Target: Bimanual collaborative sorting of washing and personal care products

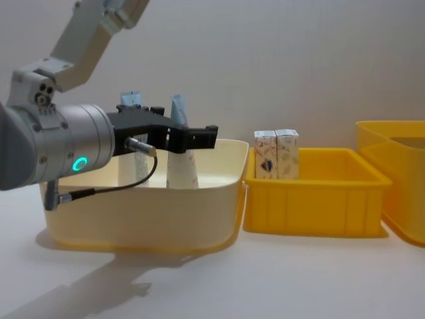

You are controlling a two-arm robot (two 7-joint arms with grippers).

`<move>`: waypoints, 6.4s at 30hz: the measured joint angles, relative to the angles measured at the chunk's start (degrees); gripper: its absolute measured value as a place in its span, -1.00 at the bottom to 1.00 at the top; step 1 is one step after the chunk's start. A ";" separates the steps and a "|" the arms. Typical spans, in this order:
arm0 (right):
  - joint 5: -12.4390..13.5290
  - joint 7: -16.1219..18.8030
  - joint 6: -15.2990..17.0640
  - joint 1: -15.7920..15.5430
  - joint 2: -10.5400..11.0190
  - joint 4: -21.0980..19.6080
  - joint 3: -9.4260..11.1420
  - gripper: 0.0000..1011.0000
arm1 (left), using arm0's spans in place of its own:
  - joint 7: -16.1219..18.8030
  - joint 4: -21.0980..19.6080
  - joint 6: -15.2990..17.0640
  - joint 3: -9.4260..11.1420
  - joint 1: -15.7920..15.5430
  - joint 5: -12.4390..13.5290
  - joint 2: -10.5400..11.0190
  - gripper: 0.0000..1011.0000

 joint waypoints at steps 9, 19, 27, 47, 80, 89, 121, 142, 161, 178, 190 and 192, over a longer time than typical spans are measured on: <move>0.01 0.00 -0.01 0.00 0.00 0.00 -0.01 0.98 | -1.85 5.27 1.89 0.37 -3.31 0.22 -0.75 0.98; 0.01 0.00 -0.01 0.00 0.00 -0.01 -0.01 0.98 | -2.74 10.06 2.14 0.66 -6.40 1.55 -1.47 0.98; 0.01 0.00 -0.01 0.00 -0.01 -0.01 -0.01 0.98 | -3.76 14.09 0.77 0.82 -8.60 2.21 -2.54 0.98; 0.01 0.00 -0.01 0.00 0.00 -0.01 0.00 0.98 | -5.13 18.77 -2.53 0.67 -10.51 2.55 -4.19 0.88; 0.01 0.00 -0.01 -0.01 0.00 0.00 0.00 0.98 | -5.43 19.83 -3.31 0.63 -10.95 2.61 -4.61 -0.38; 0.00 0.00 -0.01 0.00 0.00 0.00 0.00 0.98 | -5.43 19.88 -3.34 0.63 -10.98 2.61 -4.62 -0.45; 0.00 0.00 -0.01 -0.01 0.00 0.00 0.00 0.98 | -5.43 19.92 -3.33 0.63 -10.97 2.61 -4.61 -0.45; 0.00 0.00 -0.01 0.00 0.00 0.00 0.00 0.98 | -5.60 19.79 -3.30 0.52 -10.89 2.62 -4.58 -0.45; 0.00 0.00 -0.01 0.00 0.00 0.00 0.00 0.98 | -7.66 14.42 -4.70 -1.38 -9.70 1.86 -3.23 -0.45; 0.00 0.00 -0.01 0.00 0.00 0.00 0.00 0.98 | -12.54 12.99 -8.55 -3.47 -13.80 -0.18 -3.60 -0.45; -0.39 2.09 -2.31 0.73 0.30 0.89 -1.55 0.98 | -17.78 21.70 -11.93 -4.34 -19.63 -2.79 -5.39 -0.45; -0.42 2.93 -3.06 0.85 0.47 1.04 -2.09 0.98 | -19.30 23.54 -12.79 -4.36 -20.79 -3.45 -5.65 -0.45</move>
